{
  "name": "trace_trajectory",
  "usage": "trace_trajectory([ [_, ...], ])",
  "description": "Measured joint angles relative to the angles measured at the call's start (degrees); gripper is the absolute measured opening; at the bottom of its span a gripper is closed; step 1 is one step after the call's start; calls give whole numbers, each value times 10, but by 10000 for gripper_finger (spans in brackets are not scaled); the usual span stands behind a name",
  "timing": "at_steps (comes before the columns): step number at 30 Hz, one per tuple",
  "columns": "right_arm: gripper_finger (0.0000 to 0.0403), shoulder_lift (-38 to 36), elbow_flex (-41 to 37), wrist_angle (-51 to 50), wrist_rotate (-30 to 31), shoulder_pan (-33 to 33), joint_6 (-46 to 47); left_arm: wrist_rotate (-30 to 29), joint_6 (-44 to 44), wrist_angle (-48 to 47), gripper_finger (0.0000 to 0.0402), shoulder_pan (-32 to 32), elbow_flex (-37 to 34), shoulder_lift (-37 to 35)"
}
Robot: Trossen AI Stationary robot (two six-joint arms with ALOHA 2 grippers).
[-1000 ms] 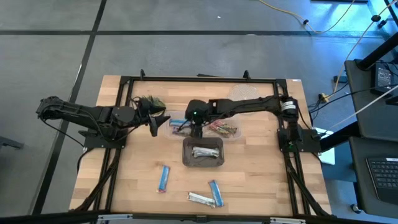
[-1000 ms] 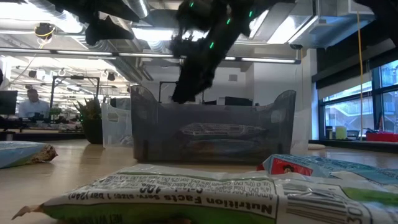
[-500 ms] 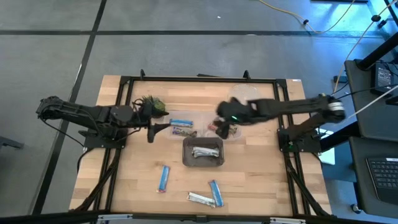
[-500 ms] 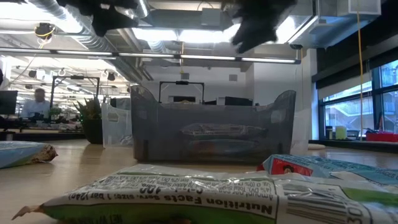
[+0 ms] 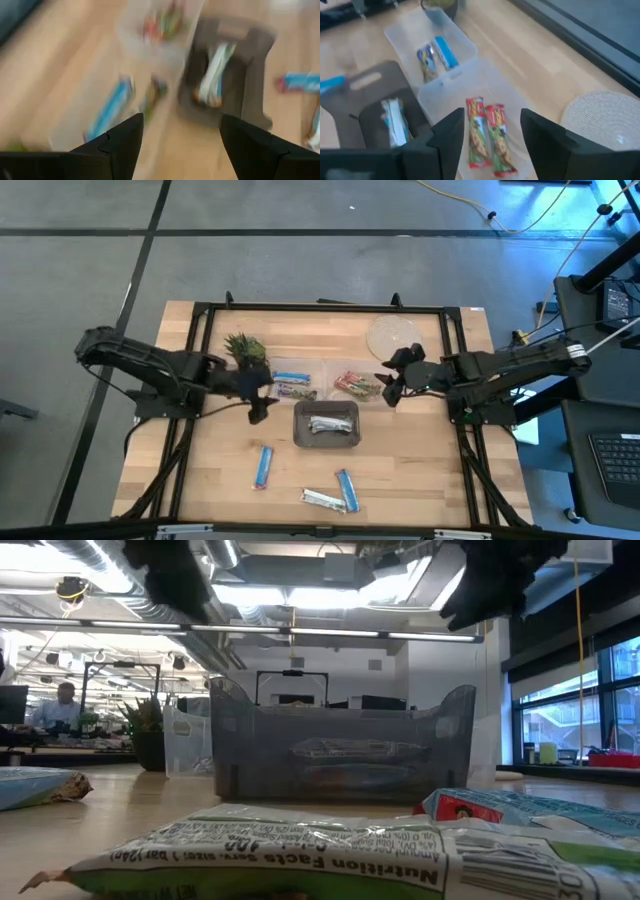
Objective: Pick and place Granola Bars by type
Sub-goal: Put the red granola bar into the right transparent bin
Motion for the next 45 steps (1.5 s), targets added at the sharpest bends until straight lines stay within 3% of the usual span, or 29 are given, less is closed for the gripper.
trace_trajectory([
  [6,197,-16,-19,-37,-24,0,-35,2,-267,-160,251,-70,89,122],
  [14,197,-16,-29,-50,-26,0,-100,77,-577,-169,251,-161,116,269],
  [19,197,-16,-29,-50,-26,0,-128,117,-694,-168,251,-197,137,354],
  [29,197,-16,-29,-50,-32,0,-133,139,-790,-153,251,-228,176,431],
  [45,197,-16,-29,-50,-60,0,-131,163,-795,-114,239,-224,178,478],
])
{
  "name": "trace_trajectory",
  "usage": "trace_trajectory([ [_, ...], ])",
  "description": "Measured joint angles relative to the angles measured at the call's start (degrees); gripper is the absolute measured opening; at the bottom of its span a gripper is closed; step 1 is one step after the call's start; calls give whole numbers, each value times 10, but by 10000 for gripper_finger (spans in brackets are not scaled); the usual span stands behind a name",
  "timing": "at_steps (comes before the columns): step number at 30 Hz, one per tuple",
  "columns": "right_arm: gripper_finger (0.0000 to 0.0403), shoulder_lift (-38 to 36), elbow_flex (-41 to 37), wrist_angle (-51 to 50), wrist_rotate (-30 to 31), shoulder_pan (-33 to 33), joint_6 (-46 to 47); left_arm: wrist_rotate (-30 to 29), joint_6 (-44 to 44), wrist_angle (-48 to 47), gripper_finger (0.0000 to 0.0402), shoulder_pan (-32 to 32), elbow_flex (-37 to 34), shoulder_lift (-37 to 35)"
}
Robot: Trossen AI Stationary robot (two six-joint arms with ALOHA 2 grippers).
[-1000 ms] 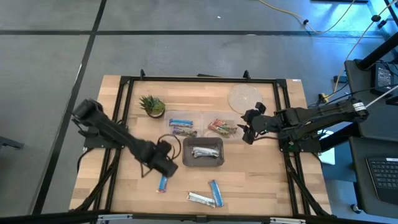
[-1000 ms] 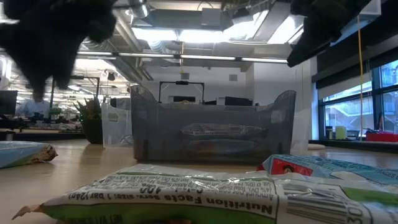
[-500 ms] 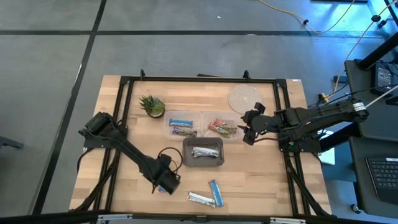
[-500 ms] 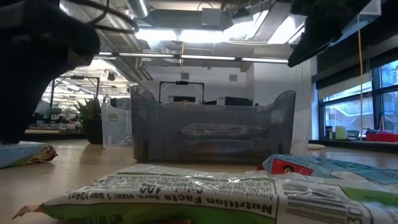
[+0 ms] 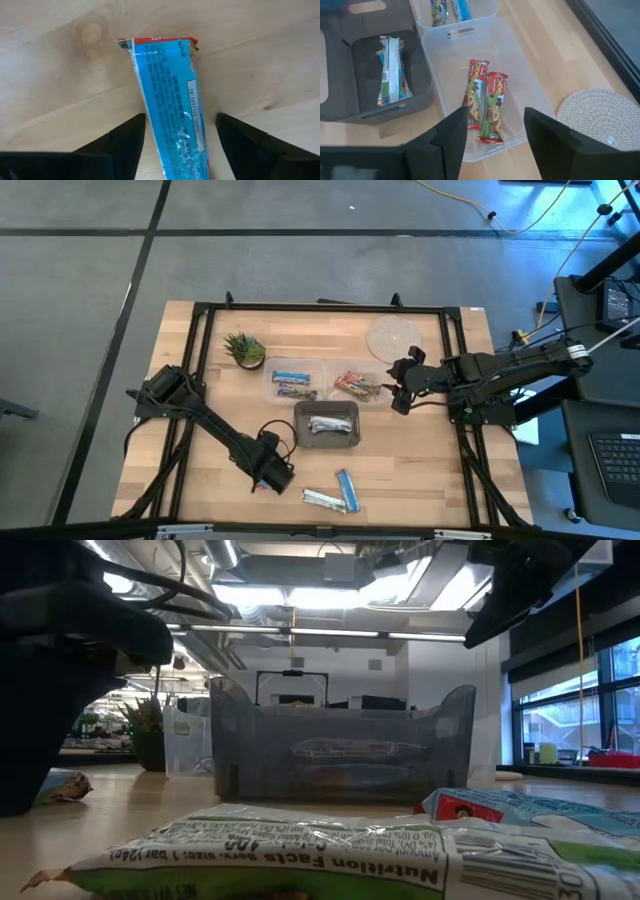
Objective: Pick and place Granola Bars by type
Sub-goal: Put the red granola bar into the right transparent bin
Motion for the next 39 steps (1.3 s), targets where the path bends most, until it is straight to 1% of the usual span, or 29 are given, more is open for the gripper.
trace_trajectory([
  [3,197,0,0,0,0,0,0,0,-7,2,212,0,0,0],
  [10,197,0,0,0,0,0,-1,-3,-7,8,131,0,0,1],
  [13,197,0,0,0,0,0,-1,-3,6,6,103,0,-1,-1],
  [16,197,0,0,0,0,0,-2,-2,17,-9,84,-1,-5,-14],
  [20,197,0,0,0,0,0,-3,-8,23,-9,72,-5,-3,-56],
  [22,198,0,0,0,0,0,-3,-22,23,-14,71,-7,-3,-80],
  [23,198,0,0,0,0,0,-3,-39,23,-12,71,-9,-3,-94],
  [24,198,0,0,0,-1,0,-3,-62,25,-11,71,-10,-3,-110],
  [26,198,0,0,3,-1,0,-4,-124,41,-4,71,-12,-3,-144],
  [27,198,0,0,8,-1,0,-4,-164,58,5,71,-13,-3,-159],
  [29,198,0,0,25,-2,0,-5,-261,102,29,70,-8,-3,-190],
  [31,198,0,0,48,-15,0,-11,-355,169,62,70,1,-3,-221],
  [33,198,0,0,85,-39,0,-27,-415,262,103,70,18,-3,-246],
  [34,198,0,0,106,-58,0,-37,-432,315,128,70,29,-3,-255],
  [36,198,0,0,157,-85,0,-61,-446,436,192,70,55,-3,-271],
  [39,198,0,0,239,-105,0,-76,-436,631,315,70,98,-3,-281],
])
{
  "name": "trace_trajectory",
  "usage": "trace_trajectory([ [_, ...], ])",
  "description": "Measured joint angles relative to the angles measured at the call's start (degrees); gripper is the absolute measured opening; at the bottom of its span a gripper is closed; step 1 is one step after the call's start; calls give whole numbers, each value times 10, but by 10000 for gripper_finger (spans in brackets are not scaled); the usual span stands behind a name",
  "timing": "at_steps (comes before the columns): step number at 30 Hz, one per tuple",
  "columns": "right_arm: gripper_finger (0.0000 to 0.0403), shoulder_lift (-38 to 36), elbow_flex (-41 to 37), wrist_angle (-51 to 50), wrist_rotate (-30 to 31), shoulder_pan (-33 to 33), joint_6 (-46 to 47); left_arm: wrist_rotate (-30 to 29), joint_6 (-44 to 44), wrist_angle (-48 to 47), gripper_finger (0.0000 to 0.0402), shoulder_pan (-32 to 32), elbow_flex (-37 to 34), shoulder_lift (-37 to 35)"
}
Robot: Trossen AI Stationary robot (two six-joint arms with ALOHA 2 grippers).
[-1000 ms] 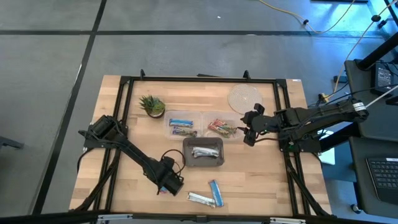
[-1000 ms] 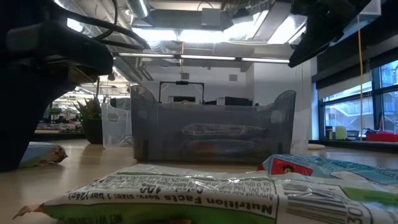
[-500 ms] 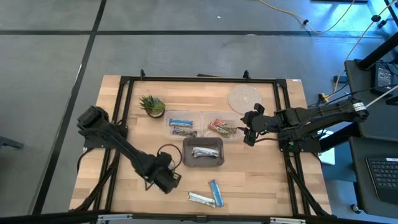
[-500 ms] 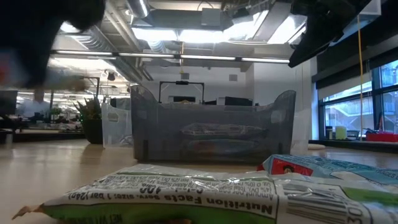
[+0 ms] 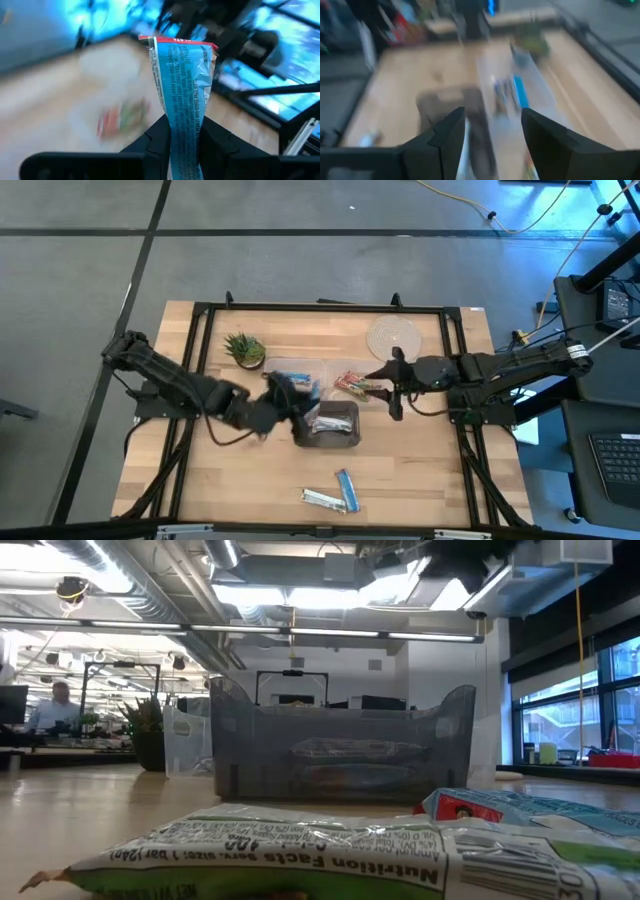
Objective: Pick and place Granola Bars by type
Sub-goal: Put the red granola bar into the right transparent bin
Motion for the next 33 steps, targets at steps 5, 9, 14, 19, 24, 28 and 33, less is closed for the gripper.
trace_trajectory([
  [5,198,0,0,117,-61,0,-19,136,274,200,70,69,1,2],
  [9,212,0,1,171,-97,0,-33,264,367,271,70,112,1,4],
  [14,264,5,1,198,-78,0,-29,327,389,285,70,148,1,8],
  [19,298,31,1,261,-34,-1,-19,365,413,292,70,174,1,17],
  [24,302,66,1,295,-34,0,-19,394,428,307,70,189,1,24],
  [28,303,80,1,311,-34,0,-16,394,428,305,70,195,1,24],
  [33,303,80,0,343,-35,0,-16,393,449,305,70,195,1,24],
])
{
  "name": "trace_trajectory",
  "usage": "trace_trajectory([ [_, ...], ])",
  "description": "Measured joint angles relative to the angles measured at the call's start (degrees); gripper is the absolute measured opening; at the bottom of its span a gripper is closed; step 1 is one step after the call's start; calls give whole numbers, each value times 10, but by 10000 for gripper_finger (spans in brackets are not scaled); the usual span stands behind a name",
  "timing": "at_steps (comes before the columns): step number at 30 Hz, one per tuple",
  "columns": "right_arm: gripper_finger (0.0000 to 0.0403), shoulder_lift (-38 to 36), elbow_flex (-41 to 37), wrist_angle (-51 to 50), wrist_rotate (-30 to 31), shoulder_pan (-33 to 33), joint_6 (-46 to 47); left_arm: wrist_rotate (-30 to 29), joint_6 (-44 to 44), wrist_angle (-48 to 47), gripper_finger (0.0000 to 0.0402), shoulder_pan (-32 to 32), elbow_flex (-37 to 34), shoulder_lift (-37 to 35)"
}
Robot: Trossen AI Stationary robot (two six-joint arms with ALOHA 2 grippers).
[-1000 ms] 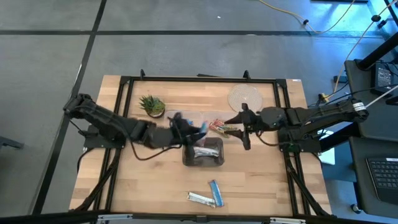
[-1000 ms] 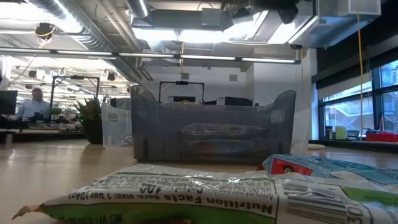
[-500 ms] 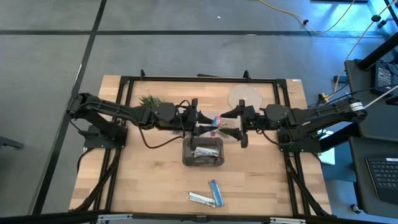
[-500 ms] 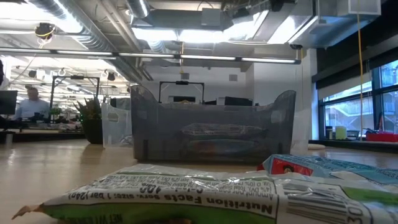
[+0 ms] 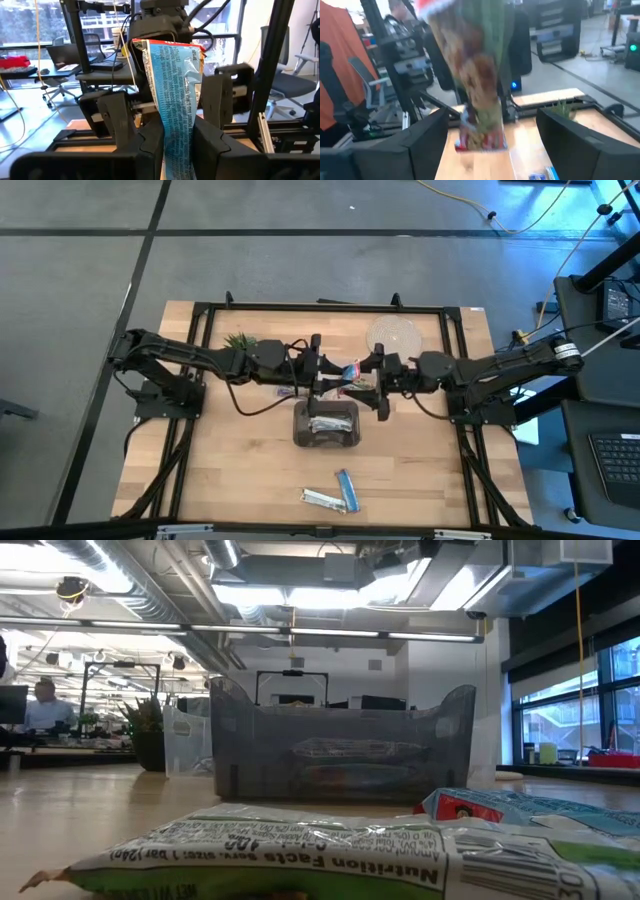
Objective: Pick and place Granola Bars by type
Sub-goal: Put the red granola bar into the right transparent bin
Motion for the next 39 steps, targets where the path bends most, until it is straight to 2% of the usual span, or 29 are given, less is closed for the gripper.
trace_trajectory([
  [18,297,21,0,52,-9,-10,9,-2,4,30,70,0,0,0],
  [21,272,22,0,52,-9,-13,13,-4,4,31,70,0,0,0],
  [26,209,22,0,52,-10,-14,12,-6,4,30,70,0,0,0],
  [31,155,22,0,52,-9,-14,11,-45,4,30,71,-1,0,0],
  [39,128,22,0,47,-8,-14,11,-61,4,30,94,-4,0,0],
])
